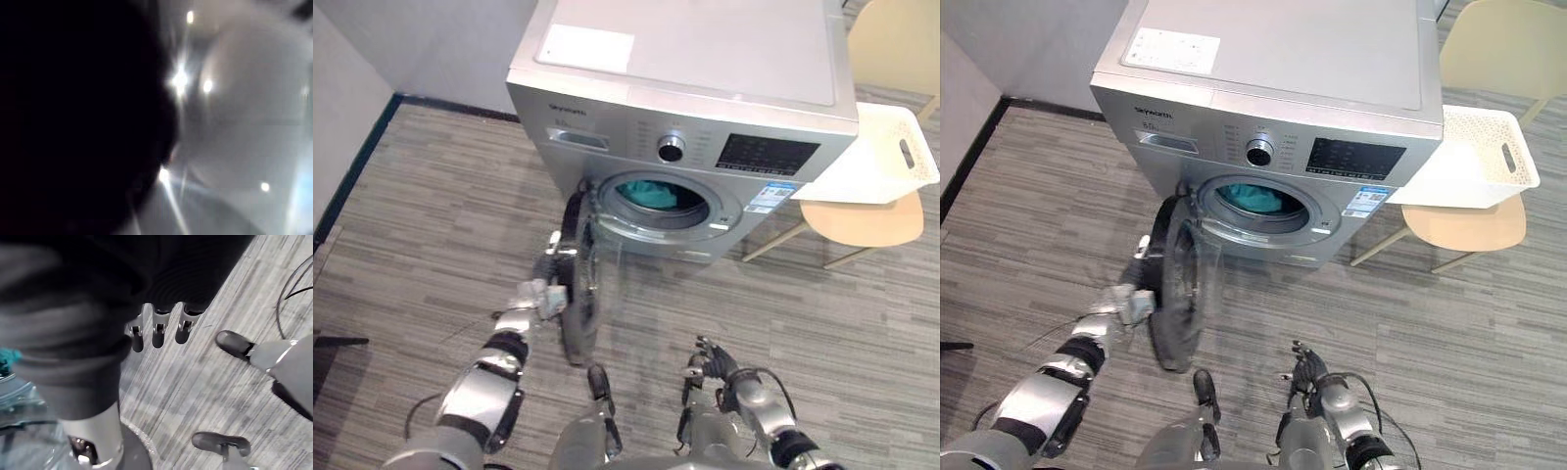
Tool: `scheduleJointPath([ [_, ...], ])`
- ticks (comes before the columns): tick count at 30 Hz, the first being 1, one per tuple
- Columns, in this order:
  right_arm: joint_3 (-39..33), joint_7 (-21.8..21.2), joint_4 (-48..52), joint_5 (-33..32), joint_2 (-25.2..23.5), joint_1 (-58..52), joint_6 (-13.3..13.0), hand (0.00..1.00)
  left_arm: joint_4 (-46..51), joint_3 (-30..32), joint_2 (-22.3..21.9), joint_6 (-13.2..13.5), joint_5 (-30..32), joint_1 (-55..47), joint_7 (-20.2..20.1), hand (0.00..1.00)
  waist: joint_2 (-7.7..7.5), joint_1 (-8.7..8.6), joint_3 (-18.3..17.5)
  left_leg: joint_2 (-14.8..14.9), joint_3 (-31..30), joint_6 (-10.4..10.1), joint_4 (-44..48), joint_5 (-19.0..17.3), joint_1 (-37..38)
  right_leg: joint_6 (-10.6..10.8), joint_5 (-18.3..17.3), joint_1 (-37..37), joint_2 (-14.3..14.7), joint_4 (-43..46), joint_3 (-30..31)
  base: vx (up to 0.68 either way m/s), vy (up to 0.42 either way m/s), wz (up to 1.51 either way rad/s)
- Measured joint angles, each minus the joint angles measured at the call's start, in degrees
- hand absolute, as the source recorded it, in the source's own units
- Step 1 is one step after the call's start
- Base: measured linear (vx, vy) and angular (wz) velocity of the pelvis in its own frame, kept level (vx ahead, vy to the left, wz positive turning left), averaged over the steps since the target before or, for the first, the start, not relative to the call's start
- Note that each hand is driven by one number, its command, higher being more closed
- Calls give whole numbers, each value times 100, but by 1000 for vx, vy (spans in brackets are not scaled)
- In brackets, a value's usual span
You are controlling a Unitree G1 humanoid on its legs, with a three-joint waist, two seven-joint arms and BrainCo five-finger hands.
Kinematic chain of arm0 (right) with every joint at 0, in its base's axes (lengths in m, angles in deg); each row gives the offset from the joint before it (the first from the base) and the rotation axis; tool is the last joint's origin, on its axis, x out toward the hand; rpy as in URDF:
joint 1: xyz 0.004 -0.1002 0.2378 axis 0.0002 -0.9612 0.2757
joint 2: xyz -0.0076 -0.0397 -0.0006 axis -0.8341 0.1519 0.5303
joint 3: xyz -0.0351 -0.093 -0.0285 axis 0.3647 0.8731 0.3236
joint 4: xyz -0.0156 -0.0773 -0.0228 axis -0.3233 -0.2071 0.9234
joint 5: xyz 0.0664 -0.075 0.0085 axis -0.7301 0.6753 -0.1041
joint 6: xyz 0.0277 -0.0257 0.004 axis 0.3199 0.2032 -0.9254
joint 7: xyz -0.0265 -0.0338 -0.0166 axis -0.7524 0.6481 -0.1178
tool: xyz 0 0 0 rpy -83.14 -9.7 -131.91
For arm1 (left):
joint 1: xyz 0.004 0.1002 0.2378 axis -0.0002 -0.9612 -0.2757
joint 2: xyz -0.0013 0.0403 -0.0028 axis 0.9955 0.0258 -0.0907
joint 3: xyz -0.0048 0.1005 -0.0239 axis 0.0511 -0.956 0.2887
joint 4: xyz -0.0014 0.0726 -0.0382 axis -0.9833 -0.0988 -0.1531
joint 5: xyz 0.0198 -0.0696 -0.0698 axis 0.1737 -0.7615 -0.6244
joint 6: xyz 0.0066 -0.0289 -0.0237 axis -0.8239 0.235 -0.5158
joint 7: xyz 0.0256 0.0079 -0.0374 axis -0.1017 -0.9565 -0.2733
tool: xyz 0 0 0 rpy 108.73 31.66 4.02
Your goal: Pick up the laundry basket with both hands and put the clothes into the washing machine.
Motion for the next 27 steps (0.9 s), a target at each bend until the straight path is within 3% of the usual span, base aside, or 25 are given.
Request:
scheduleJointPath([
  [2,123,17,-25,0,-10,92,7,0,-18,-424,-37,57,-119,66,149,0,-20,-90,3,-24,77,2,-2,1,-23,39,26,-71,-5,-3,131,4,33,-19],
  [4,133,57,-204,3,-54,175,22,0,-20,-1118,-75,-89,-222,167,118,0,-42,-218,-6,-52,127,14,-2,0,-76,60,60,-165,-13,-8,213,38,19,-20],
  [6,137,119,-504,19,-107,232,63,0,-16,-1926,-621,-245,-220,159,-144,0,-97,-405,-8,-75,174,67,11,0,-109,5,139,-242,-14,-30,314,96,11,-21],
  [7,136,120,-537,21,-108,229,66,0,-16,-2005,-721,-257,-220,156,-168,0,-99,-428,-9,-76,177,71,19,-1,-113,-3,147,-246,-12,-41,315,130,-2,-20],
  [9,132,170,-691,78,-128,170,110,0,-9,-2210,-1451,-262,-221,143,-311,0,-112,-552,-12,-68,241,98,35,-18,-117,-23,175,-246,30,-142,345,152,-19,-20],
  [14,117,263,-688,224,-179,118,171,0,-5,-2266,-1979,-185,-978,188,-343,0,-82,-613,-15,147,219,95,39,-18,-34,-42,188,-223,272,-150,366,145,-74,-19],
  [17,88,379,-740,224,-126,114,170,0,224,-2240,-1925,-95,-1104,127,-246,0,1,-598,-14,185,77,94,41,-17,-48,-46,190,-181,280,-150,259,86,-51,18],
  [21,77,454,-846,223,16,-42,119,0,1384,-2241,-1542,52,-806,-430,-259,0,193,-555,-11,160,-264,93,96,-18,-42,-48,187,67,176,-150,-73,12,10,46],
  [24,75,434,-845,220,-39,-176,-23,0,2188,-2073,-857,88,-238,-1167,-446,0,209,-358,-12,146,-405,90,166,-23,-69,-60,173,179,134,-131,-218,-51,24,31],
  [27,64,341,-838,218,10,-179,-119,0,2753,-1683,-314,83,279,-1978,-772,0,250,-299,-22,107,-487,92,198,-21,-159,-158,35,161,91,-130,-262,-63,4,17],
])
